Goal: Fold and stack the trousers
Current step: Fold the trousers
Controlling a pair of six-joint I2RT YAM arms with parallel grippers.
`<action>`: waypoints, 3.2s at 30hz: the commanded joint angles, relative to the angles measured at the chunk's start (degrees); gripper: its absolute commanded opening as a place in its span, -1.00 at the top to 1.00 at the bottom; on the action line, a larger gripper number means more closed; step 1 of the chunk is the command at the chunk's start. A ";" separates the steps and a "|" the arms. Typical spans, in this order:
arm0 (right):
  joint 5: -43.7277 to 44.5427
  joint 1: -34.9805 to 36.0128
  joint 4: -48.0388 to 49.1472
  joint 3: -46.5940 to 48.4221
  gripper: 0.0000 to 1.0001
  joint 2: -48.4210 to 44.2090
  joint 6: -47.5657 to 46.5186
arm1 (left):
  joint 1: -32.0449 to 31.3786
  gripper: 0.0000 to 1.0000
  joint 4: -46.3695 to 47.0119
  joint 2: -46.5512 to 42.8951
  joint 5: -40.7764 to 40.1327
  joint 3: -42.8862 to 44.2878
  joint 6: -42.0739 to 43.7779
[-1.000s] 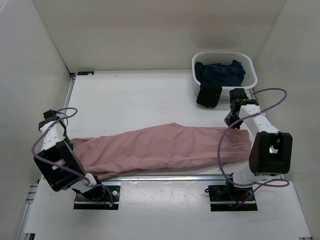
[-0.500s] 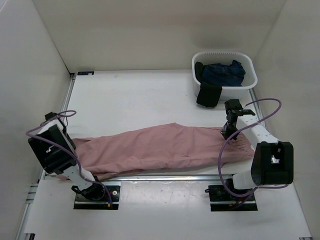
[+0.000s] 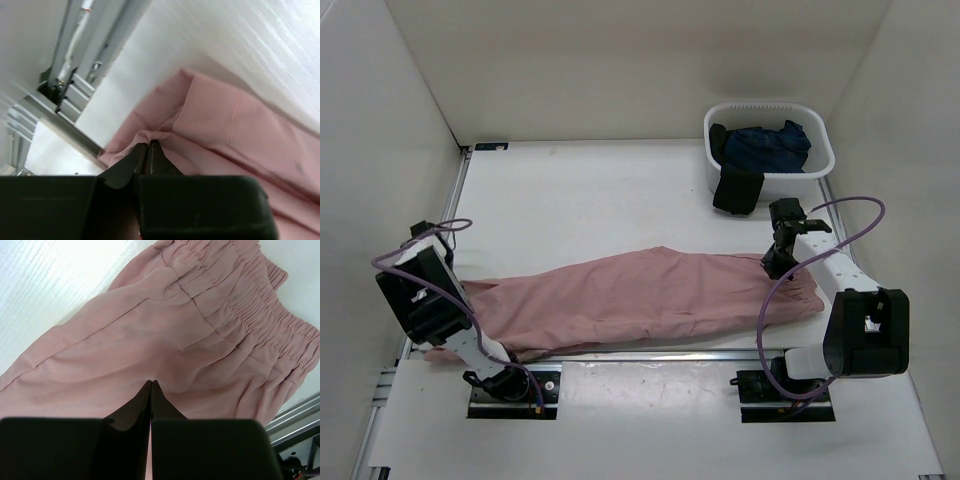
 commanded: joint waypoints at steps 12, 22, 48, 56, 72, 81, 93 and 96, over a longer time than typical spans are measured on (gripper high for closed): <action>5.85 0.22 -2.75 -0.61 1.00 4.17 0.43 | -6.07 0.72 -9.97 -12.04 -0.93 14.70 -0.38; 6.46 0.22 -1.43 -1.23 0.89 5.40 -0.09 | -5.02 0.32 -5.33 -1.24 -6.02 12.50 -0.38; 2.51 -6.52 -1.60 -4.75 1.00 -1.58 3.16 | -17.15 0.29 -4.29 -11.52 -7.24 -4.90 -0.38; 6.29 -9.01 2.53 -1.33 1.00 2.41 -2.99 | -12.93 0.19 -2.33 -3.79 -8.49 0.81 -0.38; -5.73 -17.00 -9.45 -4.08 -0.98 -17.09 2.97 | -13.45 0.07 -1.81 -2.64 -3.75 -4.90 -0.38; -10.32 -19.56 15.92 -20.29 -0.98 -7.98 11.15 | -15.91 0.07 -1.81 -2.64 -4.80 -6.05 -0.38; -10.95 -24.12 22.05 -16.27 1.00 7.85 13.00 | -16.97 0.07 -1.81 4.90 -5.94 -1.66 -0.38; -7.09 -28.51 17.66 -11.18 1.00 7.25 10.03 | -19.77 0.07 -1.81 7.63 -4.19 3.08 -0.38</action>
